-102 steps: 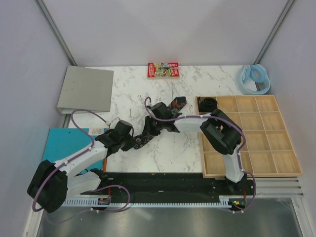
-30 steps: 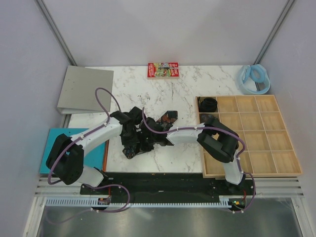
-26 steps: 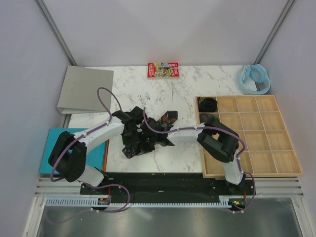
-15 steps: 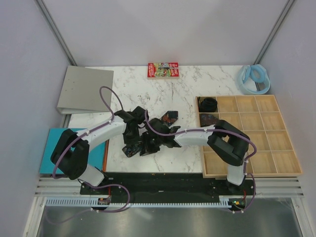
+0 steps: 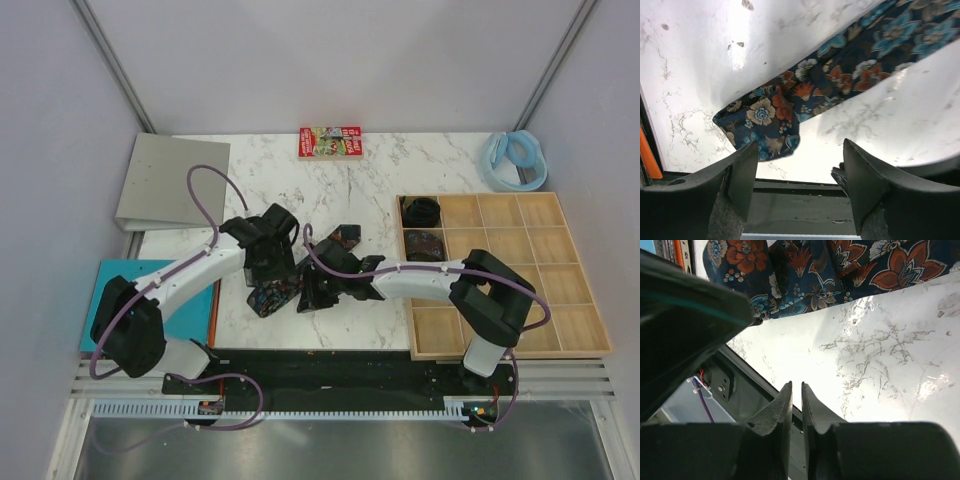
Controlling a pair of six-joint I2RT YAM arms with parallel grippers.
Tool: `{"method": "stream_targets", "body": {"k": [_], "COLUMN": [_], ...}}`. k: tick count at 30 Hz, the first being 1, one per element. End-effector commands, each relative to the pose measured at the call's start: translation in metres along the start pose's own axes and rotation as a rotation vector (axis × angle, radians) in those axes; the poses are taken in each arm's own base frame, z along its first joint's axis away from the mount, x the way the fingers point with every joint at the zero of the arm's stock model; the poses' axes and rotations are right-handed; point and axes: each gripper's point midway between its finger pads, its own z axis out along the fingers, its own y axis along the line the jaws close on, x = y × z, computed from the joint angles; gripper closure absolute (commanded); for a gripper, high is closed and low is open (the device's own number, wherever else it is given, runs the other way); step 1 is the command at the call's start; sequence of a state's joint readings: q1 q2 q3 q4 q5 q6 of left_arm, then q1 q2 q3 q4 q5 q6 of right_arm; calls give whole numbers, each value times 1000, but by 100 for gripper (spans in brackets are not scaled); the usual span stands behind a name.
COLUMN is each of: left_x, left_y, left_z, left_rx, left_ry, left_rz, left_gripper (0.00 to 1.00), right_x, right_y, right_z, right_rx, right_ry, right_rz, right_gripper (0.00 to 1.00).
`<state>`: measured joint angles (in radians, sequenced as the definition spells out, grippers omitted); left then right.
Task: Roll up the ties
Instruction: Roll the tie at the center of the board.
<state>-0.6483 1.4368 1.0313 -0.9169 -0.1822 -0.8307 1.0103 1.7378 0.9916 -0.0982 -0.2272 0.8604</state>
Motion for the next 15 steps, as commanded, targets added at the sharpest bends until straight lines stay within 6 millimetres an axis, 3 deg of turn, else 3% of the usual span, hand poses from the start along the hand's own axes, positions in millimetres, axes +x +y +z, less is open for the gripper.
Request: {"method": "stream_targets", "body": {"k": [1,4,9,14,15], "left_x": [-25,-29,-28,-13,-9], "left_y": [-11,-5,21,43,48], "left_z": [-47,-63,-83,-96,-94], "left_rx": [94,104,85,170,179], "left_ry": [-115,-157,-229,-306,-312], "left_rz": [-34,-46,-91,-171,-183], "left_gripper": [22,21,24,28,28], "right_x": [-24,-34,-50,-62,-67], "right_y": [24,37,65,74,84], "right_z": [-20,-25,-26,-13,-13], "right_rx": [-40,-61,-115,-106,-125], "right_ry": [-68,-87,-95,-75,-78], "right_rz": [-47,-60,-79,-99,-105], "right_gripper": [80,80,79,78,78]}}
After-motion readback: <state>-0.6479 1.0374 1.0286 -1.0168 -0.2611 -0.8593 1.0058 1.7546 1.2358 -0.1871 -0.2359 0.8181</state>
